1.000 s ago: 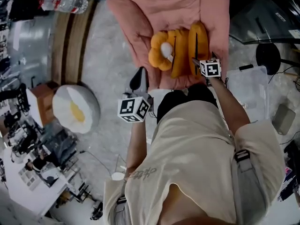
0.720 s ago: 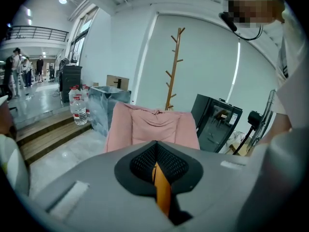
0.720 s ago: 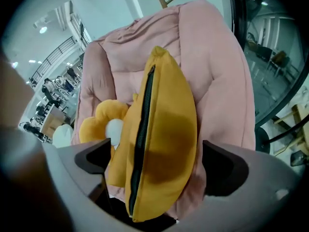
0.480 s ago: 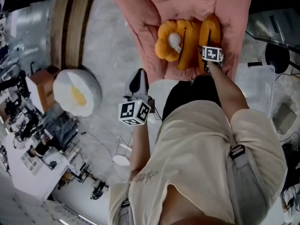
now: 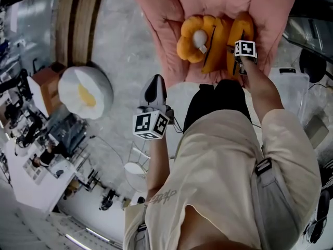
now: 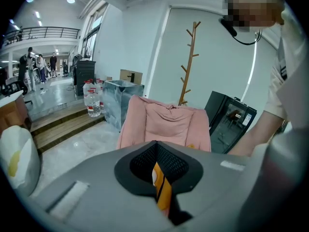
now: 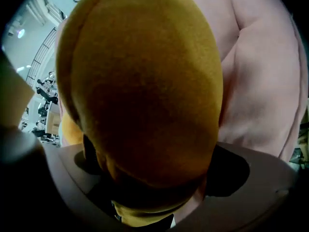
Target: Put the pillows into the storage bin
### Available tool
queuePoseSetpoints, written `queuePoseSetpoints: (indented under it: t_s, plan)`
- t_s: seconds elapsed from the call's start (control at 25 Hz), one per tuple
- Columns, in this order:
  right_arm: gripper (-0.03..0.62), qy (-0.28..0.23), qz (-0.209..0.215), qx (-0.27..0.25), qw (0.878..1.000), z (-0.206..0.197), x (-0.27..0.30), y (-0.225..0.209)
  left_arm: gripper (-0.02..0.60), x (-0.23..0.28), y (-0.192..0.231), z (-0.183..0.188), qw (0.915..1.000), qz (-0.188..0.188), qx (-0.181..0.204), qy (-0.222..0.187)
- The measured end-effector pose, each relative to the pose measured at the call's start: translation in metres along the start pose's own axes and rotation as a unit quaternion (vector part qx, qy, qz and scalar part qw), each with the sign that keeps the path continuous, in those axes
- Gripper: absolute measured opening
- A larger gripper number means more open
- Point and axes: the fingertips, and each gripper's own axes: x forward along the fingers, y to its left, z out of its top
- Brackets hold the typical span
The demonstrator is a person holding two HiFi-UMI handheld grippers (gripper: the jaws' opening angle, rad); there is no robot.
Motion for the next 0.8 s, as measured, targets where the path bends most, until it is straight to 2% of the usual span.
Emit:
queuePoseSetpoints:
  t_s: [0.08, 0.16, 0.24, 0.4, 0.52, 0.64, 0.8]
  plan:
    - [0.566, 0.007, 0.017, -0.009, 1.000, -0.002, -0.003, -0.003, 0.016, 0.002, 0.001, -0.001, 1.0000, -0.003, -0.001, -0.002]
    - [0.479, 0.007, 0.031, -0.018, 0.999, -0.004, -0.006, -0.004, 0.015, 0.005, 0.001, -0.001, 0.9999, -0.011, 0.000, -0.004]
    - [0.424, 0.005, 0.049, -0.021, 0.999, -0.007, -0.014, -0.001, 0.015, 0.011, -0.001, 0.000, 0.9996, -0.027, 0.004, -0.005]
    - [0.411, -0.003, 0.087, -0.008, 0.996, -0.013, -0.043, 0.015, 0.015, 0.027, -0.011, 0.013, 0.9964, -0.080, 0.021, -0.016]
    - [0.411, -0.034, 0.097, -0.008, 0.995, -0.024, -0.066, 0.020, 0.015, 0.036, -0.026, 0.027, 0.9907, -0.126, 0.040, -0.031]
    - [0.413, -0.077, 0.093, 0.005, 0.993, -0.035, -0.092, 0.012, 0.016, 0.042, -0.043, 0.035, 0.9829, -0.169, 0.061, -0.039]
    - [0.416, -0.143, 0.084, 0.051, 0.985, -0.056, -0.135, -0.008, 0.016, 0.045, -0.063, 0.040, 0.9681, -0.228, 0.091, -0.050]
